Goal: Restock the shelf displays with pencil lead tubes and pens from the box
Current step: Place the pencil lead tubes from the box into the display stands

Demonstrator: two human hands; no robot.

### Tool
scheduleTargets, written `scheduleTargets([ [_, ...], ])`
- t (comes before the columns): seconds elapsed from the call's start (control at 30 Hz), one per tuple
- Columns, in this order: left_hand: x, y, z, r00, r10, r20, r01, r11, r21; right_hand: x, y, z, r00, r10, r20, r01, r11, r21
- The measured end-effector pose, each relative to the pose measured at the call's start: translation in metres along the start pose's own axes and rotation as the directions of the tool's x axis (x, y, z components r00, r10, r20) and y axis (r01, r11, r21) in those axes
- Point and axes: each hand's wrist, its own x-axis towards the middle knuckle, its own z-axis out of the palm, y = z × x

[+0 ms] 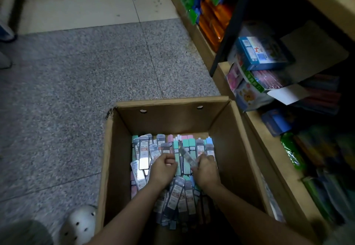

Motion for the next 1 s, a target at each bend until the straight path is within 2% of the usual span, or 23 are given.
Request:
scheduleTargets([
  [0.1, -0.005, -0.005, -0.004, 0.999, -0.054, 0.0, 0.053, 0.99, -0.132, -0.01, -0.003, 0.001, 1.0, 0.016, 0.016, -0.019, 0.968, 0.25],
  [0.2, -0.013, -0.001, -0.006, 0.997, -0.04, 0.065, 0.055, 0.966, -0.253, -0.022, -0.012, 0.003, 0.988, 0.026, 0.154, -0.112, 0.808, 0.578],
  [0.27, -0.016, 0.004, -0.005, 0.998, 0.003, 0.065, 0.016, 0.955, -0.295, -0.028, -0.018, 0.003, 0.969, -0.038, 0.244, -0.139, 0.734, 0.665],
  [0.3, -0.017, 0.007, -0.004, 0.999, 0.013, 0.053, 0.005, 0.948, -0.318, -0.03, -0.021, 0.002, 0.958, -0.076, 0.276, -0.135, 0.73, 0.67],
  [0.4, -0.011, 0.01, -0.005, 1.0, -0.02, -0.01, 0.015, 0.925, -0.381, -0.023, -0.024, -0.009, 0.938, -0.178, 0.299, 0.01, 0.873, 0.487],
  [0.47, -0.006, 0.008, -0.006, 0.998, -0.051, -0.033, 0.033, 0.908, -0.418, -0.013, -0.024, -0.022, 0.952, -0.237, 0.195, 0.191, 0.955, 0.228],
  [0.53, -0.003, 0.005, -0.006, 0.998, -0.058, -0.034, 0.036, 0.889, -0.456, 0.002, -0.024, -0.033, 0.942, -0.325, 0.08, 0.325, 0.946, 0.002],
  [0.57, -0.003, 0.005, -0.005, 0.998, -0.059, -0.039, 0.035, 0.893, -0.449, 0.01, -0.024, -0.035, 0.933, -0.35, 0.078, 0.356, 0.931, -0.082],
  [0.63, -0.003, 0.004, -0.002, 0.998, -0.061, -0.033, 0.04, 0.899, -0.436, 0.024, -0.024, -0.036, 0.925, -0.352, 0.141, 0.375, 0.906, -0.196],
  [0.77, 0.0, 0.004, 0.002, 0.999, -0.039, 0.016, 0.042, 0.901, -0.431, 0.044, -0.024, -0.025, 0.943, -0.256, 0.21, 0.319, 0.877, -0.36],
  [0.9, 0.005, 0.005, 0.001, 0.997, -0.045, 0.058, 0.066, 0.895, -0.442, 0.055, -0.024, -0.016, 0.955, -0.209, 0.21, 0.286, 0.838, -0.465],
  [1.0, 0.006, 0.001, 0.003, 0.996, -0.075, 0.042, 0.086, 0.899, -0.43, 0.055, -0.029, -0.015, 0.953, -0.246, 0.178, 0.302, 0.829, -0.47],
])
